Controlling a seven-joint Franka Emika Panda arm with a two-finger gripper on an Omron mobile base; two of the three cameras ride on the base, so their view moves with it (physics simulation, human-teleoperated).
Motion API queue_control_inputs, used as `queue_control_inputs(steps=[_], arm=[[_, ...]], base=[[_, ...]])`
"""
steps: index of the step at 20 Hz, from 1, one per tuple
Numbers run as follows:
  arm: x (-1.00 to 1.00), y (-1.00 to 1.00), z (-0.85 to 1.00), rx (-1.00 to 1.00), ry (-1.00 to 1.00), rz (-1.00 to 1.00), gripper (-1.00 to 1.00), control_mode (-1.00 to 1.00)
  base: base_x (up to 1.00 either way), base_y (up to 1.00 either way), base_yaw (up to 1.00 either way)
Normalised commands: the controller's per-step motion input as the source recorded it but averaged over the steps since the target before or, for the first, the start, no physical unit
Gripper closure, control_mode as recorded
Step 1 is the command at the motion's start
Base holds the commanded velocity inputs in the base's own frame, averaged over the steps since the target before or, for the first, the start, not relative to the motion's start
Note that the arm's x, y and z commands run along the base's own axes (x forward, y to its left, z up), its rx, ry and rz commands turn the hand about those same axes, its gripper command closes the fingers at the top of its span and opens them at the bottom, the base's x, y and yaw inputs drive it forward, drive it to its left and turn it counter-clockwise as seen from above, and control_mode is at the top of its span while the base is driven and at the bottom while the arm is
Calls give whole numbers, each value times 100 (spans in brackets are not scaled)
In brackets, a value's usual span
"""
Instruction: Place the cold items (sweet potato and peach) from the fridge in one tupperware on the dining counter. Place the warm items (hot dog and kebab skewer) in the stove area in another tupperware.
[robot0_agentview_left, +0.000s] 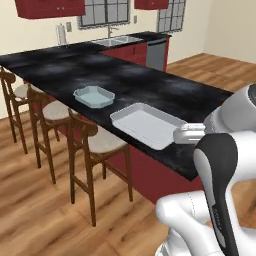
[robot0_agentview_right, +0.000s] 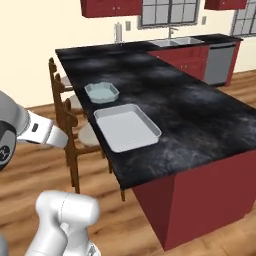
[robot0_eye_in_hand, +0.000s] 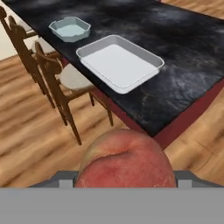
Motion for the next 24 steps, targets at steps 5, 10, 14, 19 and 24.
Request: queue_control_inputs(steps=[5, 10, 14, 19, 24], arm=[[0, 0, 0, 0, 0, 0, 100, 100], [0, 0, 0, 0, 0, 0, 100, 100], [0, 0, 0, 0, 0, 0, 100, 100], [0, 0, 0, 0, 0, 0, 100, 100], [0, 0, 0, 0, 0, 0, 100, 100]], base=[[37, 100, -41], [37, 100, -40], [37, 100, -40], [38, 100, -40], [37, 100, -40]])
